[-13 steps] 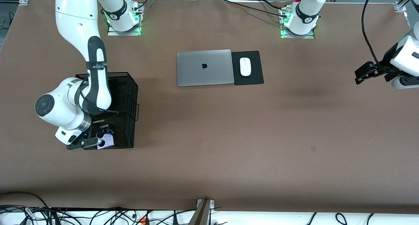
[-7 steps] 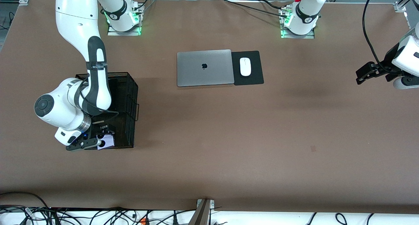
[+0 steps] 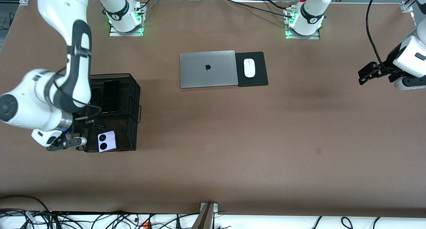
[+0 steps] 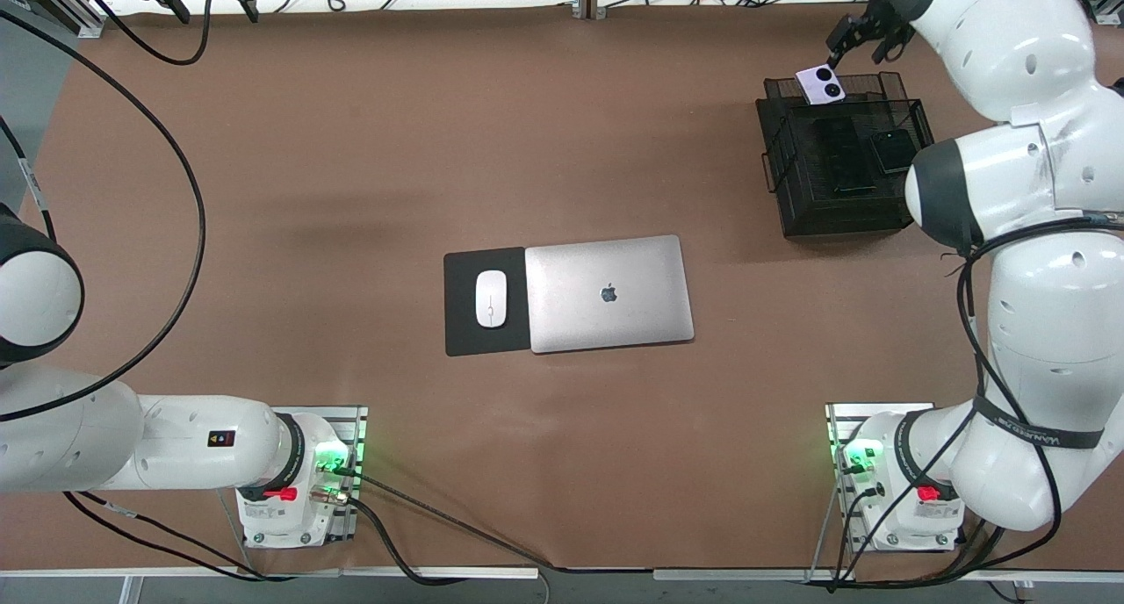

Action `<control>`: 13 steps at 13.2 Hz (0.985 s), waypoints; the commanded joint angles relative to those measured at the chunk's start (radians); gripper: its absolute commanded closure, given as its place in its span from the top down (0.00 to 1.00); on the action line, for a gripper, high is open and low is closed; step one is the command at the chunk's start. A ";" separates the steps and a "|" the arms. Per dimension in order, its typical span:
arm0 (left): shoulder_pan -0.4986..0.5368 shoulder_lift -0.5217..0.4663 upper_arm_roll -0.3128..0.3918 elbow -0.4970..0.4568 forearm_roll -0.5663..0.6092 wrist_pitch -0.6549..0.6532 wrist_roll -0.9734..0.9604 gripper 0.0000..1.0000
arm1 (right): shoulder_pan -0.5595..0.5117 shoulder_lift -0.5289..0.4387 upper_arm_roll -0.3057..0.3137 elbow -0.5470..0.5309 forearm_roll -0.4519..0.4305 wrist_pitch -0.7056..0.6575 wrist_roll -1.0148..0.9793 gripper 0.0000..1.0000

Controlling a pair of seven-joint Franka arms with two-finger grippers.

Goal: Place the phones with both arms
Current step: 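Open the right gripper to release the white phone into the basket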

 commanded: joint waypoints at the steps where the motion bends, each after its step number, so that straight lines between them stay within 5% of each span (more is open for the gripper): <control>1: -0.006 0.006 -0.001 0.027 -0.011 -0.020 -0.002 1.00 | 0.095 -0.037 -0.088 0.047 -0.062 -0.119 0.081 1.00; 4: 0.015 0.008 0.015 0.022 -0.086 -0.025 0.012 1.00 | 0.238 -0.061 -0.252 0.046 -0.065 -0.240 0.101 1.00; 7: 0.025 0.012 0.008 0.024 -0.083 -0.021 0.001 1.00 | 0.317 -0.084 -0.340 0.043 -0.069 -0.281 0.104 1.00; 9: 0.025 0.014 0.005 0.024 -0.082 -0.019 0.003 1.00 | 0.312 -0.139 -0.300 0.040 -0.123 -0.280 0.154 1.00; 13: 0.023 0.014 0.003 0.024 -0.079 -0.022 0.001 1.00 | 0.187 -0.286 -0.035 0.032 -0.321 -0.246 0.288 1.00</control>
